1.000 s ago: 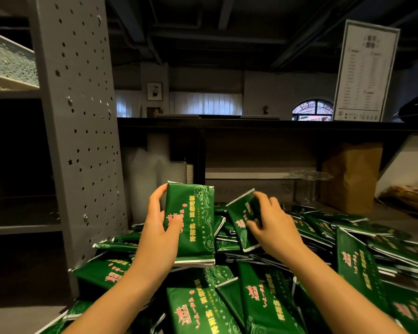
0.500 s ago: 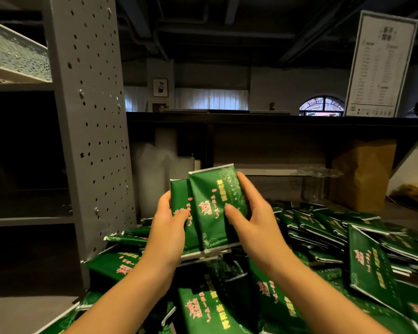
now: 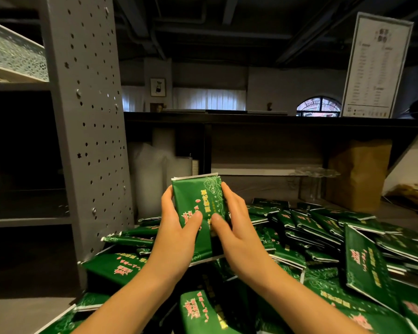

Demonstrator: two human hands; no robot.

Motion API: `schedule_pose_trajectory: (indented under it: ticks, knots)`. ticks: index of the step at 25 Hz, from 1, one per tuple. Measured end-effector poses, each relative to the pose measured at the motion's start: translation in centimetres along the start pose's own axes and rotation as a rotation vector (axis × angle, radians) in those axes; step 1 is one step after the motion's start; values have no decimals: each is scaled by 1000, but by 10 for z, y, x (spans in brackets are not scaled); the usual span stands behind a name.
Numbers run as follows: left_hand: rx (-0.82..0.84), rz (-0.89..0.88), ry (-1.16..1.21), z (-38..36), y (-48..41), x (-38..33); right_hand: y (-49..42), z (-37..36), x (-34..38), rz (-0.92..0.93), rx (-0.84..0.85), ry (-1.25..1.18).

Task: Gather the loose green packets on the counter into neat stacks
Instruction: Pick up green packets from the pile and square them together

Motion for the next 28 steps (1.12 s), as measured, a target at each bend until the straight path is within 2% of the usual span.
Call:
schedule_pose_trajectory:
  ticks: [2,4,6,11,17,23,28]
  knots:
    - [-31,-21,-14,6,-2,-3,-7,18,-8,-21,-16,99]
    - [-70,-22,4,15,-5,-6,-13,38,-19,-28,21,404]
    - [-104,-21,11,23,-8,-6,-16,53,-35,-70,106,679]
    - [-116,-13,-15,27,-12,-2,-7,50,-72,-229,377,956]
    - [-95,-21,-26,23,-10,-3,-7,55,-69,-277,401,1037]
    - [-71,-33,-42,18,-7,-5,-6,61,-58,-324,316,1008]
    - [-55,-58,-57,14,-5,-7,-3,61,-68,-383,404,1057]
Point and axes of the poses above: each hand's wrist, its own y-axis away from the middle knuckle, its own z-axis out of the back of the hand, x = y × z, the point moved 9 cm from there along -y, towards the middle knuckle, and after that the axes turned 7 degrees about z, right-handed, at the moved point
